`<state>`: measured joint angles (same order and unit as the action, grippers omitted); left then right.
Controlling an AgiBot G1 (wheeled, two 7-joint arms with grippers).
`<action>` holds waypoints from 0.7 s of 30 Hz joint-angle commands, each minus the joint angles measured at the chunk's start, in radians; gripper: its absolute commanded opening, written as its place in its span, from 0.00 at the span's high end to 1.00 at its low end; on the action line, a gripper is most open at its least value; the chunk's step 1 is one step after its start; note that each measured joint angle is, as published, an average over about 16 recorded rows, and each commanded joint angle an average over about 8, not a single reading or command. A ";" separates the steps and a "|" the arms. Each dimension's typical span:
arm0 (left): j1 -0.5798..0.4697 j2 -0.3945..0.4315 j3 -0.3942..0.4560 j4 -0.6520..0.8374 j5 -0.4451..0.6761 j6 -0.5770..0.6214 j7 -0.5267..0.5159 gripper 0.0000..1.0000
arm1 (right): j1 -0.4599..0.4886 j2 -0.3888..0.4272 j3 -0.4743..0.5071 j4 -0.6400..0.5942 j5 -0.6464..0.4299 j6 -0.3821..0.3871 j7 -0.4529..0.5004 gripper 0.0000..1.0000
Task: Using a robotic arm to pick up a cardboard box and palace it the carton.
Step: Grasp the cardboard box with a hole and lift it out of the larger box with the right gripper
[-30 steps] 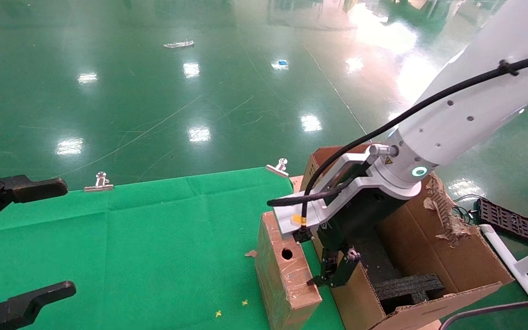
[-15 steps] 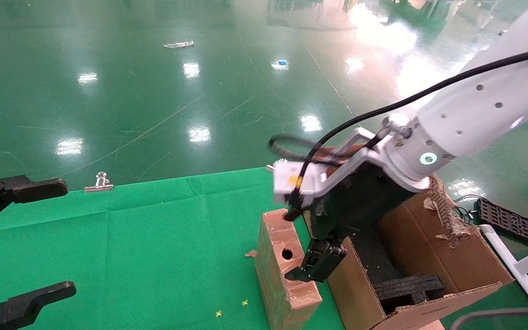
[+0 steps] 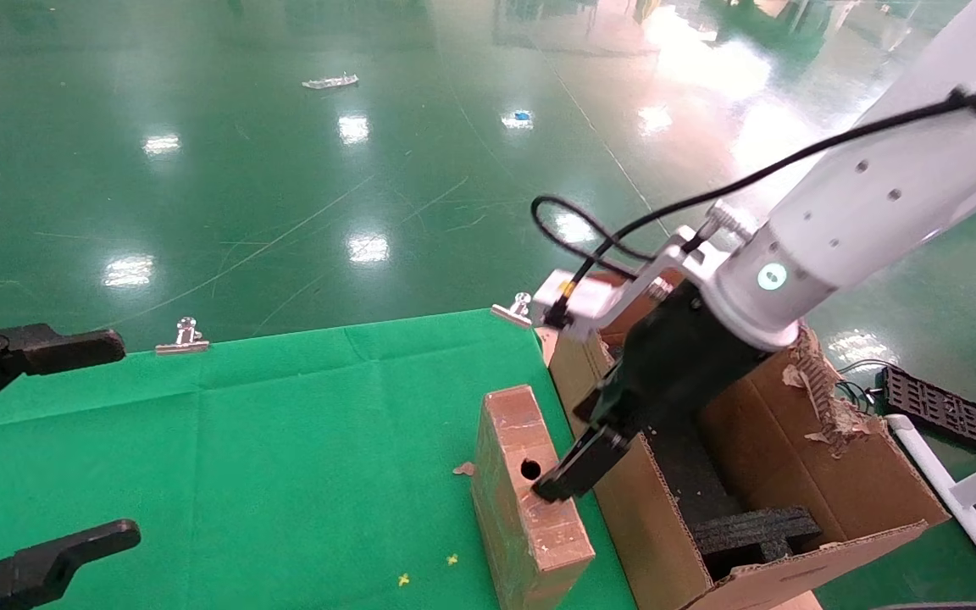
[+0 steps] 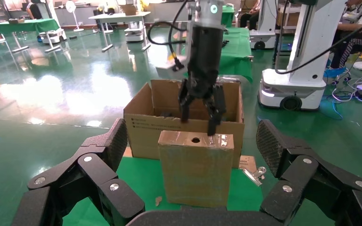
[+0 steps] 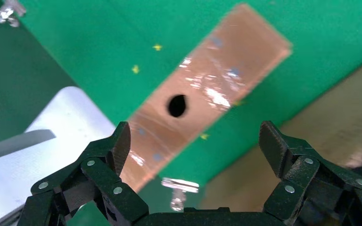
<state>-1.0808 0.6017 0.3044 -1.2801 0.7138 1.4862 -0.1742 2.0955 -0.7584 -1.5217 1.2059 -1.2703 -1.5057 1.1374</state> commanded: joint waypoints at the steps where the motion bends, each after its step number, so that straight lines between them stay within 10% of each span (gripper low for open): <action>1: 0.000 0.000 0.000 0.000 0.000 0.000 0.000 0.00 | -0.015 -0.003 -0.003 0.003 0.011 0.007 0.015 0.00; 15: 0.000 0.000 0.001 0.000 0.000 0.000 0.000 0.00 | -0.071 -0.056 -0.029 0.008 -0.022 0.057 0.037 0.01; 17: 0.000 0.000 0.001 0.000 -0.001 0.000 0.000 0.02 | -0.073 -0.061 -0.034 0.017 -0.034 0.058 0.037 0.18; 21: 0.000 0.000 0.001 0.000 -0.001 0.000 0.000 0.43 | -0.068 -0.064 -0.043 0.041 -0.062 0.058 0.037 0.68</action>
<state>-1.0811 0.6013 0.3054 -1.2801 0.7132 1.4858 -0.1737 2.0280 -0.8202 -1.5631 1.2457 -1.3283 -1.4491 1.1769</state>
